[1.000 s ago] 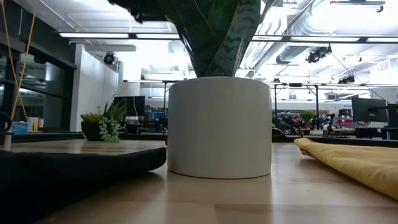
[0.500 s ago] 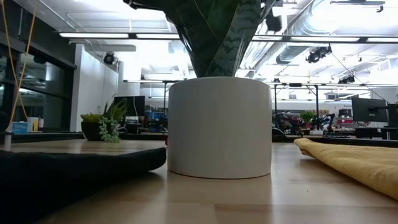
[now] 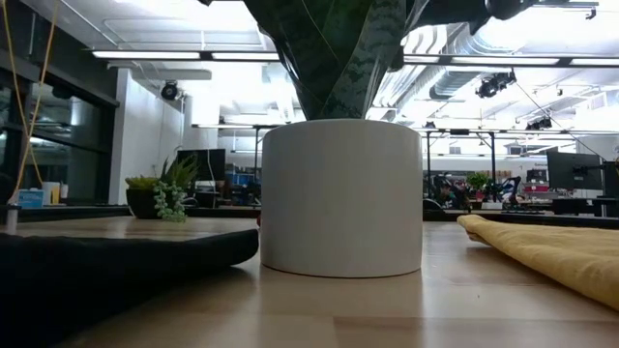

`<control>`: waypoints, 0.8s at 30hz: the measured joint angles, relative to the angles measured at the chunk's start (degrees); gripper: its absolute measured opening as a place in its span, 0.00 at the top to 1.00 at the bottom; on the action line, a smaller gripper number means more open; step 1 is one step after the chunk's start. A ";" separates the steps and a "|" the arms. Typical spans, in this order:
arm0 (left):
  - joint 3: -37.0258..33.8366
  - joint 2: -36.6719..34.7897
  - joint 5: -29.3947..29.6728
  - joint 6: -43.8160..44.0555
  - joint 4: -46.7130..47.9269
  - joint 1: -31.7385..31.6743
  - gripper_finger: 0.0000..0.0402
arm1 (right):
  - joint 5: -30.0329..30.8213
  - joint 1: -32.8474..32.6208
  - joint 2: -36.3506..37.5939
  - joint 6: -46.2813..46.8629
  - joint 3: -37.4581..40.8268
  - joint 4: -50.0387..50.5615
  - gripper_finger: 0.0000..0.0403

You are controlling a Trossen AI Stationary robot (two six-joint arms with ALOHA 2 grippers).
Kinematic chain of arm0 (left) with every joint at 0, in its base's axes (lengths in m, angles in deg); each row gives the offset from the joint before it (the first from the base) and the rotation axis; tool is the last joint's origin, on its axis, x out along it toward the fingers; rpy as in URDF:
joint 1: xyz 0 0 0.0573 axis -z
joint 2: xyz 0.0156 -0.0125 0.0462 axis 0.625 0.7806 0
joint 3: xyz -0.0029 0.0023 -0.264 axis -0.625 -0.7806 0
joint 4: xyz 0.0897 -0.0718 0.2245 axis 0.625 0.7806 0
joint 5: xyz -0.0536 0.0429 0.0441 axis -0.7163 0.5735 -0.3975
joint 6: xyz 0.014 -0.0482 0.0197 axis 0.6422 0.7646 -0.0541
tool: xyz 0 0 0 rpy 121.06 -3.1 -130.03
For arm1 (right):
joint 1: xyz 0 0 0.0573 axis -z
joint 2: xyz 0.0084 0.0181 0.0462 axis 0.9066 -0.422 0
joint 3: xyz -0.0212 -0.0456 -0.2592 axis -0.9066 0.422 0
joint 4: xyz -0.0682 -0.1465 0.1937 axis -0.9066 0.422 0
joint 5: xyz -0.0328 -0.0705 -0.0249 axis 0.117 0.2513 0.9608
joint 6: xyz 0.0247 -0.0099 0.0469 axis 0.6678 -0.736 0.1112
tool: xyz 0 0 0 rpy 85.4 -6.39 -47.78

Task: Pick and placing Produce into tupperware
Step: Put the black cherry into the transparent container

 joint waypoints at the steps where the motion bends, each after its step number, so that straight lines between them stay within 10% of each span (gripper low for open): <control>1: 0.00 0.02 -1.65 0.27 0.17 0.01 0.70 | 0.51 -0.44 0.00 0.47 0.28 -0.51 0.60; 24: -0.04 4.81 -13.79 9.89 -1.16 0.11 0.70 | 0.90 -8.15 0.00 4.18 0.48 -3.77 0.60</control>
